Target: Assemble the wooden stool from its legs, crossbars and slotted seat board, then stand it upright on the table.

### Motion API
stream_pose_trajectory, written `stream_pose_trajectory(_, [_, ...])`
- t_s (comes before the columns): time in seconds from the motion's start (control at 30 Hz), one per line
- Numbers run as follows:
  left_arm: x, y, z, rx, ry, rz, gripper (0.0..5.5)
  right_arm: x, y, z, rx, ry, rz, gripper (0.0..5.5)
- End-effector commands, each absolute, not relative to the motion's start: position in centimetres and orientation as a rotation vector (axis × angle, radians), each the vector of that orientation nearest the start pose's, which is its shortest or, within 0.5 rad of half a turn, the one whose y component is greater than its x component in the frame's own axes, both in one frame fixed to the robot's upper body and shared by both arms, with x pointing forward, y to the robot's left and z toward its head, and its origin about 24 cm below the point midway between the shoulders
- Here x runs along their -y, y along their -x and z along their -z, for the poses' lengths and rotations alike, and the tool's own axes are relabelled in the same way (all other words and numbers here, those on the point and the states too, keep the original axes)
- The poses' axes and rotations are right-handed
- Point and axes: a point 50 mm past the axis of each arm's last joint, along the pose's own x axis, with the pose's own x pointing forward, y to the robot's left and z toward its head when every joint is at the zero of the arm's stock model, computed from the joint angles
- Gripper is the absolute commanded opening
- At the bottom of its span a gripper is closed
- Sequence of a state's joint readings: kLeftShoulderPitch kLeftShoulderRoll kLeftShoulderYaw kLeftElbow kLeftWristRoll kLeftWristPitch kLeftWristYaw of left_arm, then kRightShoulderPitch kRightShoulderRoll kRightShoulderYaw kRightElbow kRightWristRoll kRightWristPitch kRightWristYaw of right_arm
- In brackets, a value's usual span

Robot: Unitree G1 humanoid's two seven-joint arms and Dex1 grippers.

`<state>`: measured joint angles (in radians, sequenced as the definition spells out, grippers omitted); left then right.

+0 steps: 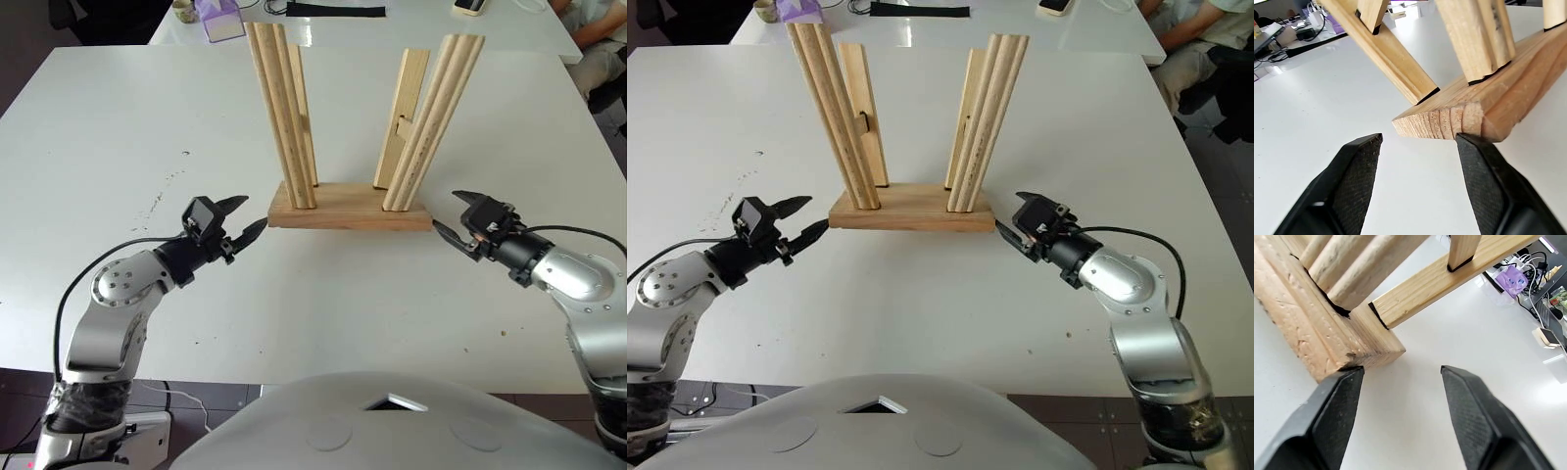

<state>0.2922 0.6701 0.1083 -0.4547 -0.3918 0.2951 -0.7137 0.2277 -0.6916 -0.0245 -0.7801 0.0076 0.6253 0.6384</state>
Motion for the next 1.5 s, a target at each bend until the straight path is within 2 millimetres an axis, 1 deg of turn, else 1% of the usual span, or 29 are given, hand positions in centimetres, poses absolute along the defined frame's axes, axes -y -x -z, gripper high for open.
stream_pose_trajectory(0.03, [-19.3,-17.6,-11.8,-0.135,-0.151,0.980,2.80,16.4,-16.7,-13.9,-0.205,0.553,-0.890,2.93])
stream_pose_trajectory(0.13, [-19.7,-17.6,-12.9,-0.124,-0.133,0.991,2.80,16.4,-16.5,-14.5,-0.205,0.557,-0.913,2.93])
stream_pose_trajectory(0.23, [-19.8,-17.7,-13.6,-0.117,-0.115,1.013,2.80,16.5,-16.3,-14.7,-0.212,0.570,-0.939,2.93])
stream_pose_trajectory(0.37, [-19.6,-17.0,-14.5,-0.120,-0.085,1.092,2.80,16.3,-15.8,-15.3,-0.204,0.569,-0.992,2.93])
stream_pose_trajectory(0.43, [-19.9,-16.8,-14.5,-0.140,-0.096,1.123,2.80,16.7,-15.5,-15.5,-0.224,0.573,-1.032,2.93])
stream_pose_trajectory(0.57, [-21.2,-17.5,-13.2,-0.198,-0.144,1.096,2.80,18.6,-15.5,-14.5,-0.337,0.617,-1.062,2.93])
stream_pose_trajectory(0.67, [-22.7,-17.6,-10.9,-0.278,-0.195,1.059,2.80,20.3,-16.5,-13.3,-0.394,0.609,-1.040,2.93])
stream_pose_trajectory(0.8, [-23.7,-17.3,-8.4,-0.333,-0.252,1.042,2.80,22.3,-17.4,-12.2,-0.446,0.613,-1.010,2.93])
stream_pose_trajectory(0.9, [-24.6,-17.7,-7.6,-0.326,-0.307,0.996,2.80,23.6,-18.0,-11.3,-0.470,0.605,-0.978,2.93])
stream_pose_trajectory(1.07, [-26.2,-18.2,-6.3,-0.333,-0.401,0.935,2.80,25.5,-18.1,-8.4,-0.547,0.645,-0.909,2.93])
stream_pose_trajectory(1.17, [-27.2,-18.4,-5.2,-0.356,-0.472,0.918,2.80,25.9,-18.0,-6.9,-0.571,0.678,-0.900,2.93])
stream_pose_trajectory(1.27, [-27.8,-18.3,-3.9,-0.378,-0.539,0.925,2.80,25.6,-17.9,-6.0,-0.572,0.657,-0.903,2.93])
stream_pose_trajectory(1.33, [-27.6,-18.3,-2.9,-0.385,-0.582,0.949,2.80,25.3,-17.6,-5.4,-0.573,0.656,-0.915,2.93])
stream_pose_trajectory(1.4, [-27.0,-18.0,-1.9,-0.387,-0.616,0.996,2.80,24.8,-17.5,-4.8,-0.574,0.652,-0.924,2.93])
stream_pose_trajectory(1.5, [-25.7,-17.9,-1.2,-0.350,-0.631,1.050,2.80,24.0,-17.4,-4.2,-0.565,0.643,-0.939,2.93])
